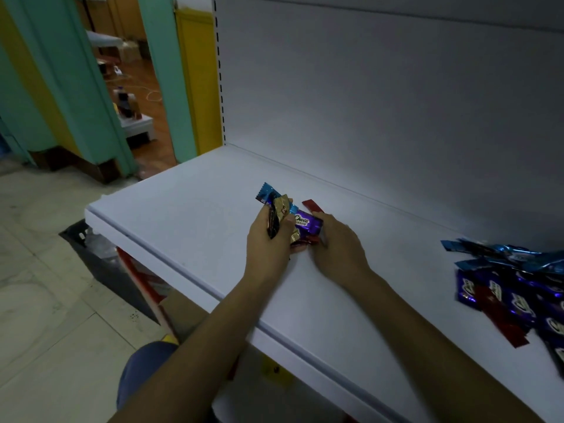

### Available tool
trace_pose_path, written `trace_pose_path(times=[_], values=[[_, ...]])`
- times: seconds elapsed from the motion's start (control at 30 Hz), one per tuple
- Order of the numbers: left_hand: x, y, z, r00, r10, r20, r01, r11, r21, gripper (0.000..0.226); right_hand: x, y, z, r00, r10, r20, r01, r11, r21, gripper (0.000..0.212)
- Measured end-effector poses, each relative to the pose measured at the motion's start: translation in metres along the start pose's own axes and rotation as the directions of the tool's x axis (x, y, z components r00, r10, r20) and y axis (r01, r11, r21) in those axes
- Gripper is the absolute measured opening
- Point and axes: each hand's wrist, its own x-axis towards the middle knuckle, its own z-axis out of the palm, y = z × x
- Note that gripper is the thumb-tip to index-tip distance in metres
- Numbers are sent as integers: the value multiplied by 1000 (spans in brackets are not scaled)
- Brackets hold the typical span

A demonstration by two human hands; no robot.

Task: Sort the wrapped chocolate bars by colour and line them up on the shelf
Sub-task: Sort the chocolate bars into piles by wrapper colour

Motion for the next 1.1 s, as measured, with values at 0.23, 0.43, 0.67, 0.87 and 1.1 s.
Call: trace_pose_path(times=[0.23,0.43,0.67,0.87,1.1], values=[[3,-2,0,1000,0,-20,0,1000,-25,26,37,10,1,997,2,81,12,986,-168,44],[5,3,-1,999,-42,-6,41,997,-73,24,63,7,-17,998,0,63,-12,982,187,36],[5,5,-2,999,-43,16,44,992,-118,19,12,-9,-27,994,-54,96,-37,654,756,13],[3,7,-1,999,-48,0,47,989,-140,18,20,28,-26,913,295,-281,-24,726,687,10],[-6,3,4,983,-12,182,-9,993,117,26,12,75,-42,928,167,-332,-274,912,-307,28]])
